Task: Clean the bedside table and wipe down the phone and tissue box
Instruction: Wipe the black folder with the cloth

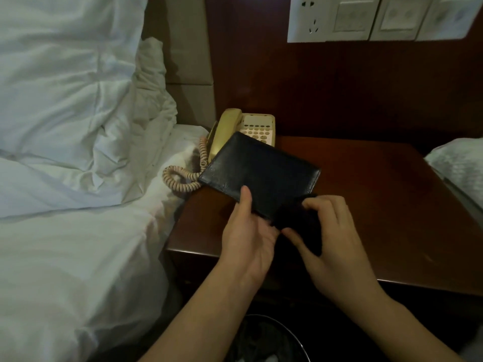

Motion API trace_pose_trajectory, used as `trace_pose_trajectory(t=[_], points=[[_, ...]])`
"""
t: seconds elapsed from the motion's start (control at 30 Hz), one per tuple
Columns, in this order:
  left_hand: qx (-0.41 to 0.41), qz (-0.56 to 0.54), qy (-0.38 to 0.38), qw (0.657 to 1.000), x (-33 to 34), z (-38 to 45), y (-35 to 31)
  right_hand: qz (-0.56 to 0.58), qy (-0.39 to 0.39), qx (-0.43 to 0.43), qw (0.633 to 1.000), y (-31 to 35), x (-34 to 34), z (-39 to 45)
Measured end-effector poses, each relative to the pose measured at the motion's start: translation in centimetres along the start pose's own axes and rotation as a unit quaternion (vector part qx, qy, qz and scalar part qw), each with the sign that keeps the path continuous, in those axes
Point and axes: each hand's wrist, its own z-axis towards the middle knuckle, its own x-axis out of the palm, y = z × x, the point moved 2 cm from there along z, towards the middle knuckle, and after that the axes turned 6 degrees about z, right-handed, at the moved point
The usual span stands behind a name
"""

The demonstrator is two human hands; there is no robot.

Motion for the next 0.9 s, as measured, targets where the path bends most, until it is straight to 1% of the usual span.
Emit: trace_pose_trajectory(t=[0.07, 0.13, 0.17, 0.23, 0.3, 0.33, 0.43, 0.47, 0.57, 0.6, 0.7, 0.73, 0.8, 0.9], points=[[0.01, 0.001, -0.01, 1.0, 0.3, -0.1, 0.0, 0.05, -0.012, 0.045, 0.998, -0.3, -0.5, 0.2], [0.021, 0.009, -0.017, 1.0, 0.5, -0.3, 0.2, 0.121, -0.015, 0.112, 0.986, -0.6, -0.6, 0.2], [0.029, 0.016, -0.021, 0.999, 0.6, -0.5, 0.3, 0.168, -0.022, 0.15, 0.974, -0.6, -0.6, 0.3], [0.043, 0.035, -0.021, 0.998, 0.7, -0.7, 0.4, 0.276, -0.058, 0.208, 0.937, -0.7, -0.8, 0.8], [0.058, 0.061, -0.015, 0.996, 1.0, -1.0, 0.7, 0.356, -0.096, 0.231, 0.9, -0.4, -1.1, 1.1], [0.069, 0.076, -0.011, 0.995, 1.1, -1.1, 0.9, 0.378, -0.103, 0.241, 0.888, -0.2, -1.0, 1.0], [0.112, 0.103, -0.013, 0.988, 1.0, -1.2, 0.9, 0.407, -0.091, 0.288, 0.862, 0.6, 0.7, -0.7], [0.126, 0.11, -0.018, 0.986, 0.9, -1.2, 0.7, 0.409, -0.087, 0.3, 0.857, 0.9, 1.2, -1.2], [0.153, 0.15, -0.019, 0.977, 0.9, -1.1, 0.1, 0.413, -0.103, 0.298, 0.854, 1.3, 1.2, -1.0], [0.161, 0.172, -0.012, 0.972, 0.9, -1.2, 0.1, 0.424, -0.117, 0.299, 0.847, 1.0, 0.6, -0.4], [0.171, 0.242, 0.016, 0.955, 1.1, -1.6, 0.5, 0.467, -0.181, 0.322, 0.804, -1.2, -1.8, 1.7], [0.167, 0.256, 0.028, 0.952, 1.2, -1.7, 0.7, 0.467, -0.201, 0.325, 0.797, -1.9, -2.6, 2.3], [0.16, 0.277, 0.045, 0.946, 1.3, -1.8, 0.8, 0.462, -0.219, 0.328, 0.794, -2.8, -3.7, 2.8], [0.166, 0.294, 0.033, 0.941, 1.1, -1.3, 0.2, 0.45, -0.186, 0.337, 0.806, -2.9, -2.9, 1.8]])
